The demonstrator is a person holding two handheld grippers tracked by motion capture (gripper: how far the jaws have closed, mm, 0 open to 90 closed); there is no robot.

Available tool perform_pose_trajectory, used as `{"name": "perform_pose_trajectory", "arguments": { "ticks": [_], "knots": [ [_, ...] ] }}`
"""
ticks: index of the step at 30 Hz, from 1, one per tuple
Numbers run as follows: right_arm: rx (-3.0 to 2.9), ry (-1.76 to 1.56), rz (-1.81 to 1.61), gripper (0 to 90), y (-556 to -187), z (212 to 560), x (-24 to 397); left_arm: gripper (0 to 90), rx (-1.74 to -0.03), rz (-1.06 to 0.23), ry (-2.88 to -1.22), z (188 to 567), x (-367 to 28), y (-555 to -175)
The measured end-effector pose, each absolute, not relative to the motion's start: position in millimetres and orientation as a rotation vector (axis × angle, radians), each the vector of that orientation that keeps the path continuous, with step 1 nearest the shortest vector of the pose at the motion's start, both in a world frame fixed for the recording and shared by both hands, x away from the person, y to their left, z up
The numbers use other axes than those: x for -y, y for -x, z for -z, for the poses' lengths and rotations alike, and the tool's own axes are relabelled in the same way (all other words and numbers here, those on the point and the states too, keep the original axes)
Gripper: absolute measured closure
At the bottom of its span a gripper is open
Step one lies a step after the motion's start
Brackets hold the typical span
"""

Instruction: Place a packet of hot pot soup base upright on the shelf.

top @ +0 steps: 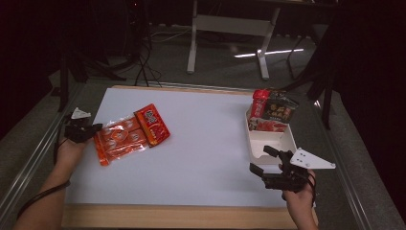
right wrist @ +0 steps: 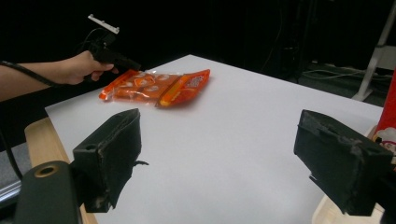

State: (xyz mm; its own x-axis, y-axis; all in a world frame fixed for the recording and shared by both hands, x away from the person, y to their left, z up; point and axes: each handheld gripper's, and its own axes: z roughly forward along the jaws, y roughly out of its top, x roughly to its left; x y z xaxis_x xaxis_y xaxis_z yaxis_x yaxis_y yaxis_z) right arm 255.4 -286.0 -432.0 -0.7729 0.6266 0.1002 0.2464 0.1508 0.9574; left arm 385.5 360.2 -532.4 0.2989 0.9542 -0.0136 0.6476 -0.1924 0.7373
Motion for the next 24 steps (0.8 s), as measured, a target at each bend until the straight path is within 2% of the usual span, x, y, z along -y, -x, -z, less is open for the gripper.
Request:
{"name": "perform_pose_trajectory", "arguments": {
  "ticks": [10,16,20,24],
  "knots": [
    [-2.127,-0.834,-1.652,14.7,-255.4,433.4,285.5,90.0,-1.437,-0.578,-1.939,539.5,-360.1,-400.0],
    [-2.127,-0.838,-1.655,14.7,-254.7,433.6,287.4,90.0,-1.402,-0.582,-1.998,537.9,-356.2,-397.5],
    [-2.121,-0.842,-1.664,14.7,-254.2,432.9,288.8,90.0,-1.392,-0.508,-2.004,536.2,-356.8,-393.4],
    [-2.12,-0.84,-1.664,14.7,-253.9,432.3,289.1,90.0,-1.345,-0.503,-2.057,534.0,-349.2,-384.8]
  ]
}}
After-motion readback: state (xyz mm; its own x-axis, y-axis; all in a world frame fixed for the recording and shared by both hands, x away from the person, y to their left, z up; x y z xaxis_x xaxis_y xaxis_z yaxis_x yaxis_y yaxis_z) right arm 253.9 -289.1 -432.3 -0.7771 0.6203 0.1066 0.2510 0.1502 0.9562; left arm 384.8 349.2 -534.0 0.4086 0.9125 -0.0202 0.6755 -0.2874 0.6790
